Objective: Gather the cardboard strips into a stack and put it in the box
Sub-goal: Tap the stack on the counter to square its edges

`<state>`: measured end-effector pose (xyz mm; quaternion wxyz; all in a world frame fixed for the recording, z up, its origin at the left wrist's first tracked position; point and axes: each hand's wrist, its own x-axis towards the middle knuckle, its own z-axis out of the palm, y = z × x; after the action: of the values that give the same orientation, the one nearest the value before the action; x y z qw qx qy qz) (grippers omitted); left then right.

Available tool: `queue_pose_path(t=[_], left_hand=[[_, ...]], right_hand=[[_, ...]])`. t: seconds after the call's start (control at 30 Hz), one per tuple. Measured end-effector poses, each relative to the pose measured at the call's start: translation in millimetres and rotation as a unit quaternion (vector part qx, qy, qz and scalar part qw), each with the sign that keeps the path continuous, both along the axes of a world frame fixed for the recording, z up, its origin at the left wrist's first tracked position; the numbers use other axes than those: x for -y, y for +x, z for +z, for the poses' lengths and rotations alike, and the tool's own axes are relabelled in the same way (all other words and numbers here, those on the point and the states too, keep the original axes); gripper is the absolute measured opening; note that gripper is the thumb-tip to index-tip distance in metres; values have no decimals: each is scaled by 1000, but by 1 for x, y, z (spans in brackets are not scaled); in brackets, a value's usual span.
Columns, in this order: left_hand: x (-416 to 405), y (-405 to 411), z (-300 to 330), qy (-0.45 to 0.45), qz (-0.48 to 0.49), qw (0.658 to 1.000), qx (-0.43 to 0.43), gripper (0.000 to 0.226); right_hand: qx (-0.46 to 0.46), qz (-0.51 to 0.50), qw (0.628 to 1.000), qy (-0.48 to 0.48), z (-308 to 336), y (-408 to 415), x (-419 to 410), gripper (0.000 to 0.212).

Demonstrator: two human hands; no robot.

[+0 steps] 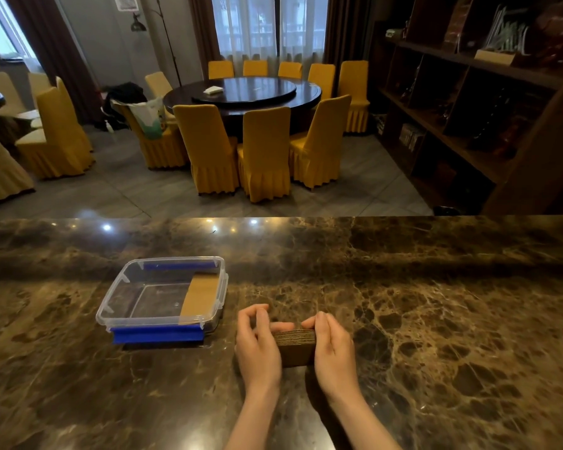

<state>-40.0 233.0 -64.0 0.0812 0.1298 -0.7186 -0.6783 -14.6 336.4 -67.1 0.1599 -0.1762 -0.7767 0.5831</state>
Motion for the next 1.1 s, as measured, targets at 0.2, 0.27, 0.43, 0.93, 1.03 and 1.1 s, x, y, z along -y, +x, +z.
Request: queue_pose_path(t=[0.2,0.27,0.43,0.93,1.03,1.1], left_hand=[[0,-8,5,-26,0,999,-19,18],[1,-5,0,-41,17,999,-14,25],[0,-8,-2,-27,29,999,14,23],[0,-4,1,-87,36,995,36,33],[1,-2,-1,-84,27,996,32,34],[4,-3,-2,-81,15,996,33,33]], right_hand=[[-22,5,999,30,2,-5,0,33],[-21,2,999,40,-1,-2,2,32],[-13,-17,999,39,-3,-5,5,37],[-17,-1,998,53,-7,-5,3,34],[-19,5,999,50,-8,-4,2,32],[-19,7,999,50,-7,-4,3,32]])
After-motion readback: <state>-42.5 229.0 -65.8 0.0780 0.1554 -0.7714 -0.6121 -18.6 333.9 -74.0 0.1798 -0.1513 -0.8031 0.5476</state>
